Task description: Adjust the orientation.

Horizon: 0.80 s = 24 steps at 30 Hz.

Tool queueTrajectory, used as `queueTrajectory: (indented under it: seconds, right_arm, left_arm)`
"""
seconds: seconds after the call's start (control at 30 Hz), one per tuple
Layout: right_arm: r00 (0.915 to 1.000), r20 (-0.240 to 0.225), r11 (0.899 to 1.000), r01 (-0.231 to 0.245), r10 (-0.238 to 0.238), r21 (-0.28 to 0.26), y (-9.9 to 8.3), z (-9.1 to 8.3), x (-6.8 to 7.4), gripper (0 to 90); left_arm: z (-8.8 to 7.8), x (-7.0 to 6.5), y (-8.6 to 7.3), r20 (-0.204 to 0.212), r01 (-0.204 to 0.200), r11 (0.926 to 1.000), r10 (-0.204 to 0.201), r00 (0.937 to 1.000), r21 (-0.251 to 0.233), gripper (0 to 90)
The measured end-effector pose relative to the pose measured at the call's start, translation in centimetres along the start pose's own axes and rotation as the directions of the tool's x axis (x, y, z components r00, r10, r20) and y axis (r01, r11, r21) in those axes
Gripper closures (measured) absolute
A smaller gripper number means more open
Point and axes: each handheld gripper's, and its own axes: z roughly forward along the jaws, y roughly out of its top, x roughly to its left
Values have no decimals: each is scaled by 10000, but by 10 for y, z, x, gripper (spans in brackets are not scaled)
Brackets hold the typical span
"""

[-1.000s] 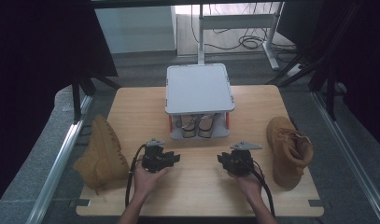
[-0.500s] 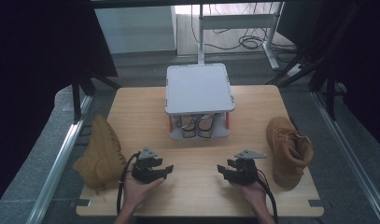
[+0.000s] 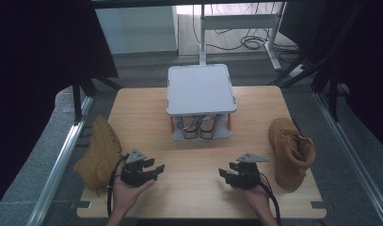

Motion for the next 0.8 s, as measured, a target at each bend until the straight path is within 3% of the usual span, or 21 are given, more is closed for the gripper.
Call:
queueTrajectory:
  seconds: [0.2,0.4,0.5,0.8]
  right_arm:
    - [9999,90,10000,-94,94,8,-2,-1,-2,445]
    - [9996,264,9999,-115,116,-54,-4,0,-4,443]
    - [9989,447,9998,-132,138,-138,-6,0,-5,445]
    - [9991,395,9998,-172,175,-63,-6,3,-3,445]
  left_arm:
    - [-21,11,4,-174,100,9995,-105,9998,-295,634]
    - [-44,25,4,-119,311,9979,-318,9994,-564,841]
    - [-54,34,2,-290,407,9969,-428,9987,-673,870]
    - [-80,59,-10,-701,1068,9874,-1155,9908,-1169,891]
